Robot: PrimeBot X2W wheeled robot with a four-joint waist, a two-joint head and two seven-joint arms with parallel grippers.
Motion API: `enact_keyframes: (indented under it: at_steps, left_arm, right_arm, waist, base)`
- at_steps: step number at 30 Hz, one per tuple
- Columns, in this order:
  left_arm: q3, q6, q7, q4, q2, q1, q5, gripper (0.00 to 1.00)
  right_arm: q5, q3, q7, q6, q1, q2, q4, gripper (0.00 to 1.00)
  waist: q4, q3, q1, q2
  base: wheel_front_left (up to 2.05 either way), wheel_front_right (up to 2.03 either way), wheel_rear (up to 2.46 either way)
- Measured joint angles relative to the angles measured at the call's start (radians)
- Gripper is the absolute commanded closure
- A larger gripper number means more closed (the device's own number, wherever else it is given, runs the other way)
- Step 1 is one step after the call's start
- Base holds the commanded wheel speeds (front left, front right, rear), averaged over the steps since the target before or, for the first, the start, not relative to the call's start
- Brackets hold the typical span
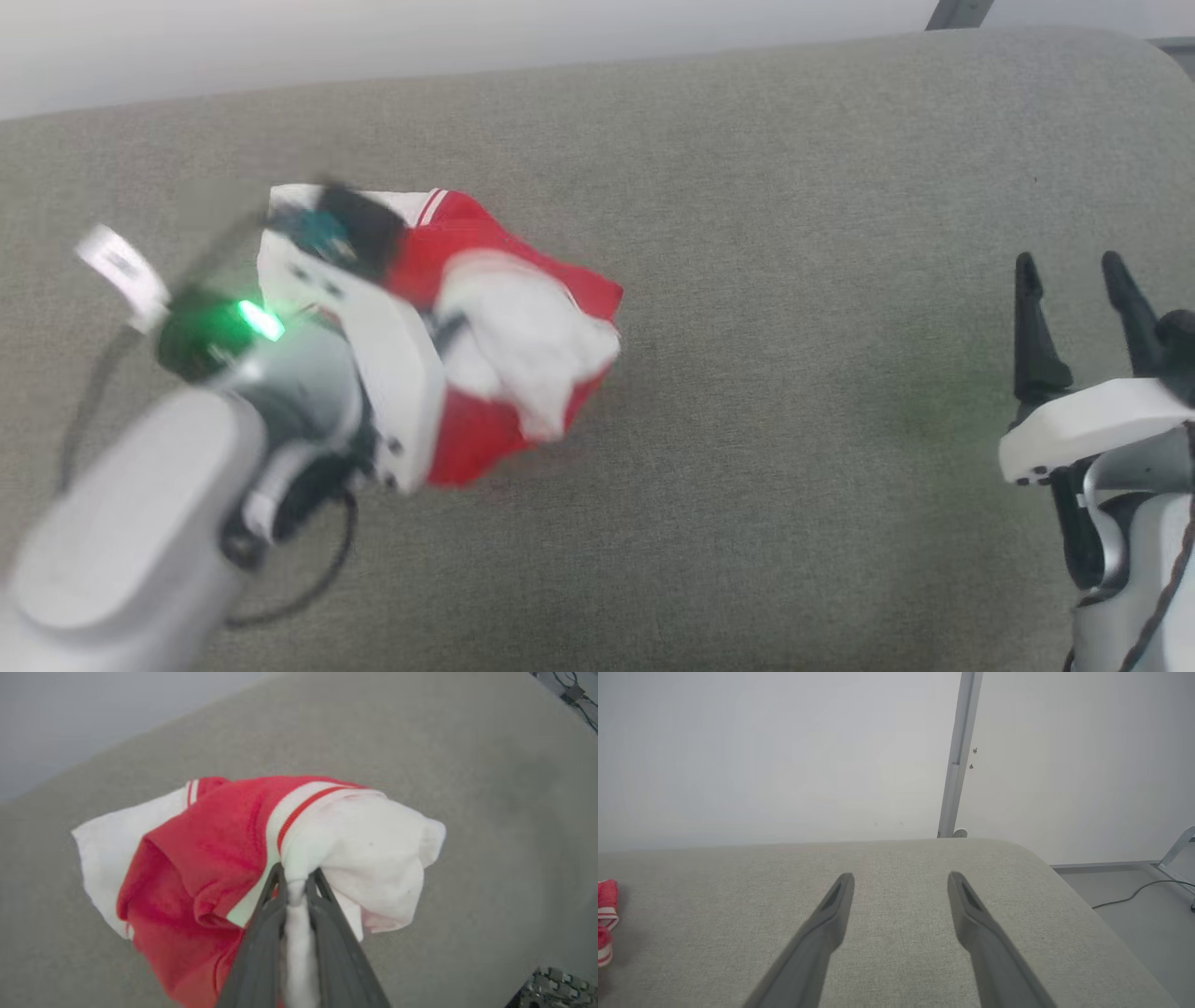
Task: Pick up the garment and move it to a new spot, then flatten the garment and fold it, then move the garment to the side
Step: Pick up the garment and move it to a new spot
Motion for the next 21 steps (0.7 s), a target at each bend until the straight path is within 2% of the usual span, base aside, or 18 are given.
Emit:
enact_keyframes:
  at_steps: [5,11,18,20,21]
  left_arm:
    - [-0.059,-0.006,-0.01,0.084,-0.036,0.084,-0.006,1.0]
    - [-0.108,-0.029,-0.037,0.224,-0.094,0.103,-0.002,1.0]
    - [-0.143,-0.096,-0.09,0.378,-0.157,0.087,0.006,1.0]
    - [-0.142,-0.114,-0.112,0.406,-0.172,0.084,0.0,0.13]
    - [-0.143,-0.121,-0.12,0.415,-0.178,0.083,-0.001,0.0]
  right_arm:
    - [0.002,0.023,-0.012,0.0,0.001,0.002,0.038,0.0]
    - [0.005,0.058,-0.019,0.0,-0.019,0.003,0.071,0.0]
    - [0.003,0.082,-0.025,0.0,-0.032,0.004,0.103,0.0]
    - [0.0,0.08,-0.025,0.0,-0.033,0.003,0.113,0.0]
    - [0.0,0.078,-0.025,0.0,-0.033,0.003,0.118,0.0]
  waist:
    - [-0.006,0.001,0.0,0.0]
    - [-0.01,0.003,0.0,0.0]
    - [-0.007,-0.009,0.0,0.0]
    - [-0.003,-0.021,0.0,0.0]
    - [0.001,-0.028,-0.0001,0.0]
  base:
    - [0.0,0.0,0.0]
    - [0.0,0.0,0.0]
    - [0.0,0.0,0.0]
    - [0.0,0.0,0.0]
    - [0.0,0.0,0.0]
